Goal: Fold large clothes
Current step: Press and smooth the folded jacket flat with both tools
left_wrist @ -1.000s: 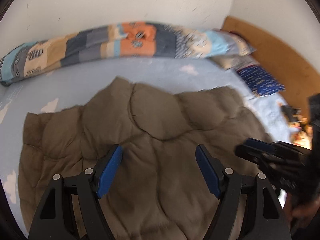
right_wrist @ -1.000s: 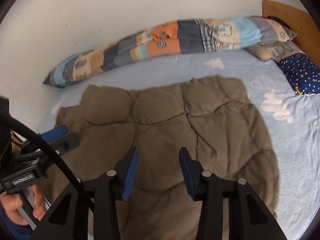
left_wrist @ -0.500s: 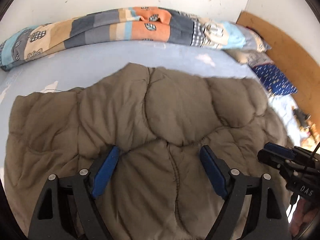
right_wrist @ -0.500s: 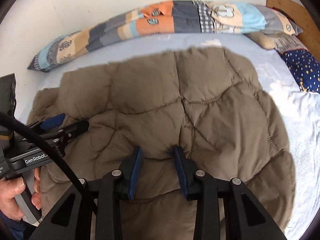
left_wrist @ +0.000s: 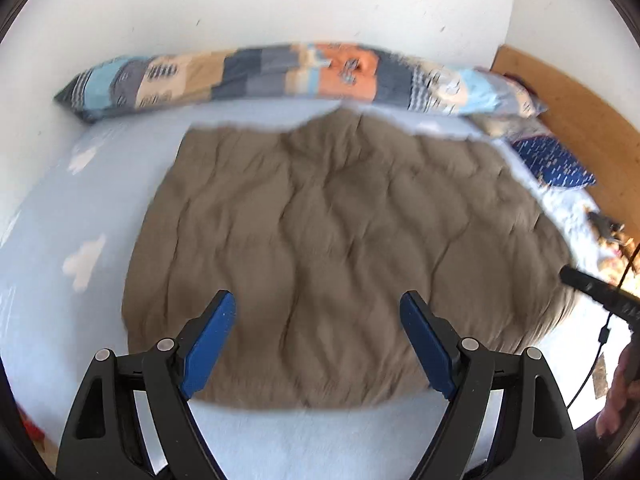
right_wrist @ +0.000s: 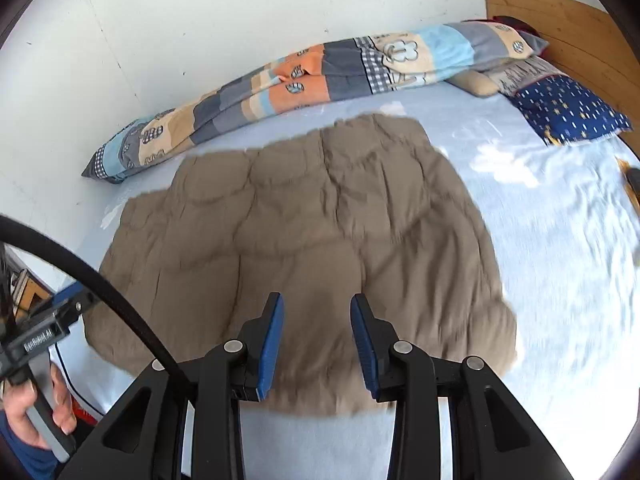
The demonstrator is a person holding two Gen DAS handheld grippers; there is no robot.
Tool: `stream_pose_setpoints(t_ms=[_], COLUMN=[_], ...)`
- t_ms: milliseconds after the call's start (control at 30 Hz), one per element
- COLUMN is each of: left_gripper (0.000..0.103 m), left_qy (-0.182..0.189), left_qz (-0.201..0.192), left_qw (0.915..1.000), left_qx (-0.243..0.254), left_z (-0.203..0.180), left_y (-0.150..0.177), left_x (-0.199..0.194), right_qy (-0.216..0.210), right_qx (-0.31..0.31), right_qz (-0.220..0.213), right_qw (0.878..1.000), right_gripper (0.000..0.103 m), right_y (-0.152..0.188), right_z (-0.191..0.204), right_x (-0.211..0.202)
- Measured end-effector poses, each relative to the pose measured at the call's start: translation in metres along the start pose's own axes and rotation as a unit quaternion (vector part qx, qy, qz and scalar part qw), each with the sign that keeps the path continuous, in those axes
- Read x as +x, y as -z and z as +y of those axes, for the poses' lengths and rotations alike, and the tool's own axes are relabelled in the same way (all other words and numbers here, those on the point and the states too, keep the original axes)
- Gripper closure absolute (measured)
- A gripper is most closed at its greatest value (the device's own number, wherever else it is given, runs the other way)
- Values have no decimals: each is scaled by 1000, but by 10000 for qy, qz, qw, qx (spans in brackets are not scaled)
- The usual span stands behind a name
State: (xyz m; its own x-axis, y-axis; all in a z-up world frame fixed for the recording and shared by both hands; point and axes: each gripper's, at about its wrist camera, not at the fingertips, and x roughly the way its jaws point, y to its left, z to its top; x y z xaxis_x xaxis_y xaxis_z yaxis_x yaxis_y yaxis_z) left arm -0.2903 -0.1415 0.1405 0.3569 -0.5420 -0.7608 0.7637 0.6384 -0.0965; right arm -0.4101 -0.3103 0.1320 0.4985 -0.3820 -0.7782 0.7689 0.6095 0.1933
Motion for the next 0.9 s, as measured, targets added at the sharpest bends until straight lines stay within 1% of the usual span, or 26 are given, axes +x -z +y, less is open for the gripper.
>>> stream_pose_setpoints(t_ms=[100,133,200,233,267,300,400,533,633,900], left_gripper=[20,20,19,19,19,19,17,15,14,11], left_qy=[-394,-504,-715,-753,-703,-676,-714,-769,-795,-792], left_qz=[11,-43,-198,-139,-9,16,-118,-167,-204,-307], left_qw=[9990,9984,9969,9968,9974,9977,9973,9967,9964,9960], left_qx=[220,255,272,235,147,93,144,181,226,292], left_z=[-1,-1,1,3,6,8,8,6,7,8], left_y=[10,11,15,16,16,17,18,21,21,24], left_x=[4,6,12,16,25,30,33,38,42,46], right_qy=[1,14,36,57,54,114,295,428,528,502], right_qx=[-107,-176,-311,-311,-305,-331,-471,-582,-666,-683], right_qz=[57,77,11,-13,10,65,188,357,405,499], right_qw=[9999,9998,9995,9995,9995,9994,9983,9967,9956,9952], right_gripper=[65,65,65,64,62,62,60,58,57,56], right_y=[10,11,13,14,12,11,13,17,20,22], right_z=[10,14,20,21,22,24,24,24,26,22], right_x=[5,6,9,11,16,23,38,56,63,73])
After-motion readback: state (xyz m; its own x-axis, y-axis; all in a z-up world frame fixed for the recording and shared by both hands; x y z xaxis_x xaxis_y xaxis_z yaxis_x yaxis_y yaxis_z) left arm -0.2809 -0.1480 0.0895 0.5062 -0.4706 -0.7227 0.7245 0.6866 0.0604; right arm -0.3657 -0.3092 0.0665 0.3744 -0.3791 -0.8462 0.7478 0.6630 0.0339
